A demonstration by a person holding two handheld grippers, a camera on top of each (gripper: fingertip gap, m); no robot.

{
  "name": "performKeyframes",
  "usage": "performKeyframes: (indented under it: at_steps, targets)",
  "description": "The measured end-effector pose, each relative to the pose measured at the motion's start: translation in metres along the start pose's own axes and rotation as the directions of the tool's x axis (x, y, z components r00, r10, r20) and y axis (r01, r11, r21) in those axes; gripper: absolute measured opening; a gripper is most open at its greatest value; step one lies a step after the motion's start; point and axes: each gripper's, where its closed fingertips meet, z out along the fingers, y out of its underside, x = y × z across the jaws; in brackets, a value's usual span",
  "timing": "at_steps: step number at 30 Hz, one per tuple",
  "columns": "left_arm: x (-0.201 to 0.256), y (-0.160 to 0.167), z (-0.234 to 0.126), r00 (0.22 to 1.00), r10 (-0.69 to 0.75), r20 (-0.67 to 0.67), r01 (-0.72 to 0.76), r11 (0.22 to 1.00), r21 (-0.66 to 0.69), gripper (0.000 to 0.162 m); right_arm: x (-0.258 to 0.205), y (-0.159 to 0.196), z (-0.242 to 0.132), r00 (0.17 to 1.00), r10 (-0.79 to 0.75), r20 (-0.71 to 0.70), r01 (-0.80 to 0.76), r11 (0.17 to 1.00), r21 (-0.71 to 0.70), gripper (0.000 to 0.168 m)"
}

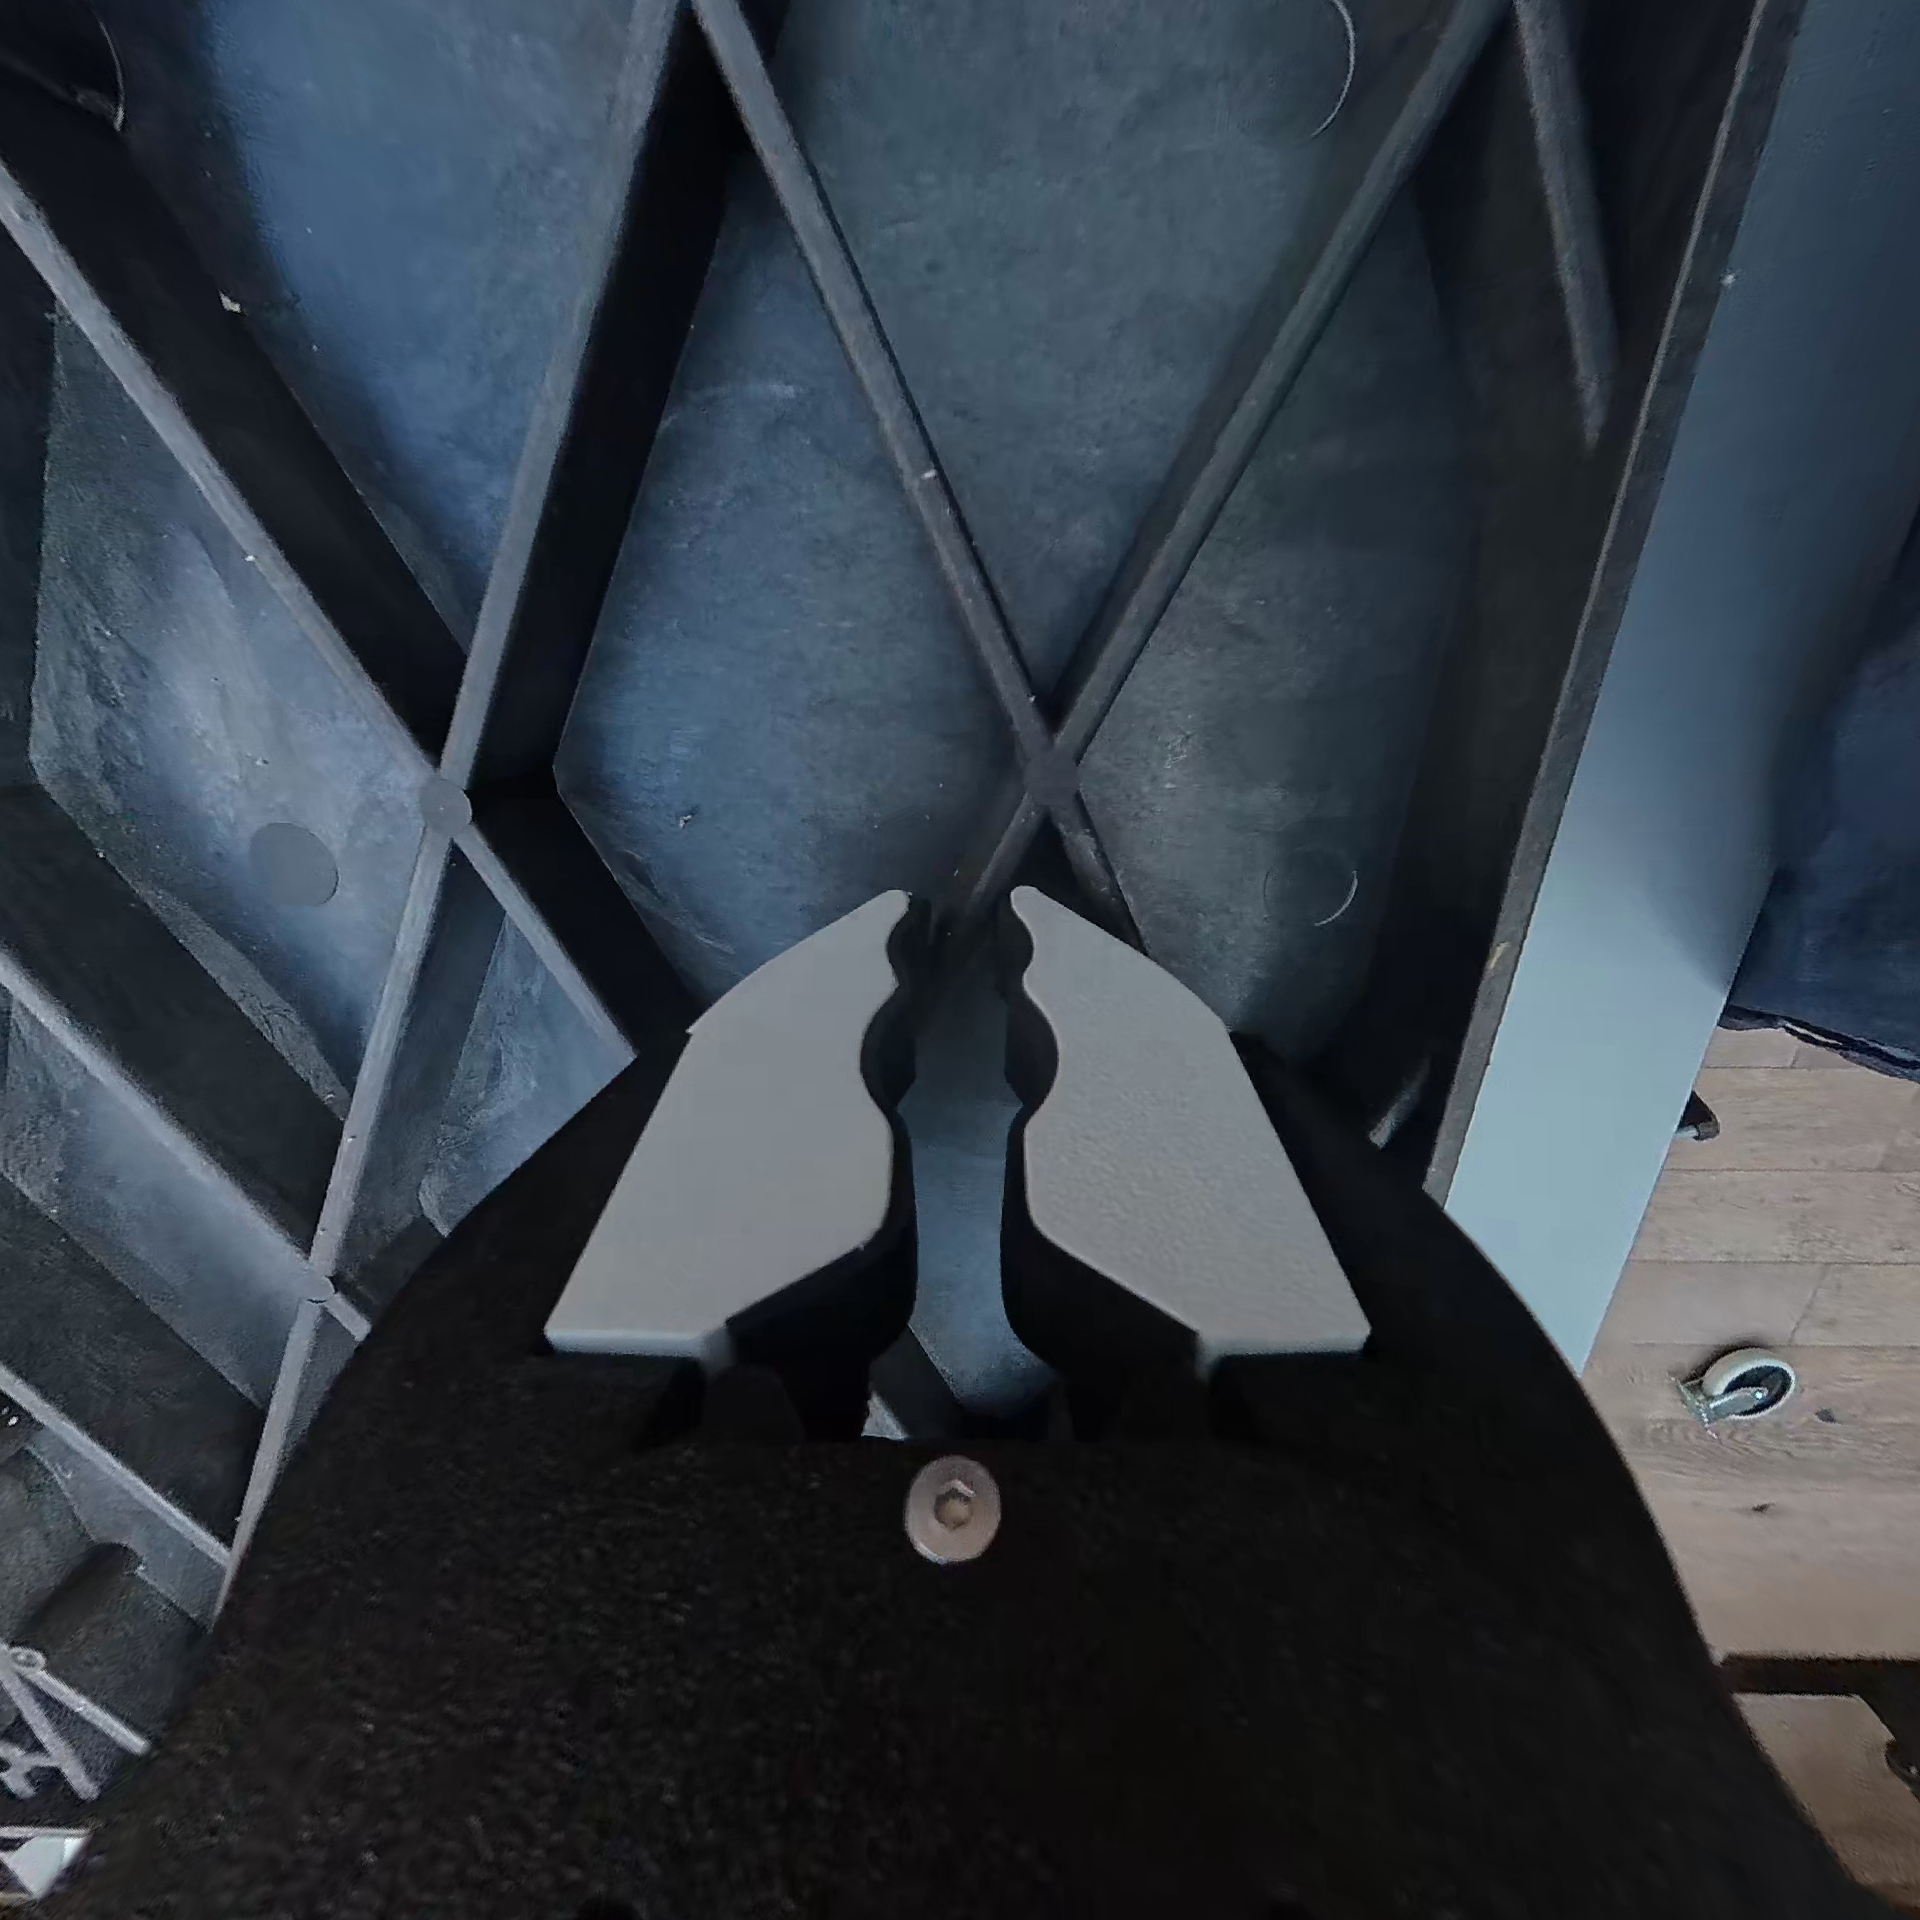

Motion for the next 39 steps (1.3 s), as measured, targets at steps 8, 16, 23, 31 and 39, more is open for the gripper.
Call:
performKeyframes:
  at_steps: [8,16,23,31,39]
  targets:
    - [0.001,-0.003,-0.007,0.992,-0.115,0.045,0.112,0.992,0.067,0.014,0.001,-0.012,-0.001,1.0,-0.027,-0.001,0.027,1.0,0.013,0.032]
    - [-0.018,0.004,-0.075,0.817,-0.564,0.123,0.437,0.744,0.505,0.018,-0.002,-0.002,0.0,0.999,-0.028,0.021,0.028,1.0,0.008,0.032]
    - [-0.004,0.078,-0.112,0.502,-0.863,0.056,0.616,0.402,0.677,0.017,-0.014,-0.018,0.005,0.992,-0.1,0.082,0.096,0.994,0.051,0.032]
    - [0.069,0.154,-0.085,0.146,-0.989,-0.005,0.738,0.105,0.667,0.016,-0.031,-0.031,0.013,0.967,-0.222,0.129,0.212,0.974,0.082,0.032]
    - [0.154,0.142,-0.029,0.044,-0.998,-0.034,0.847,0.019,0.532,0.016,-0.041,-0.027,0.012,0.932,-0.314,0.179,0.302,0.949,0.095,0.031]
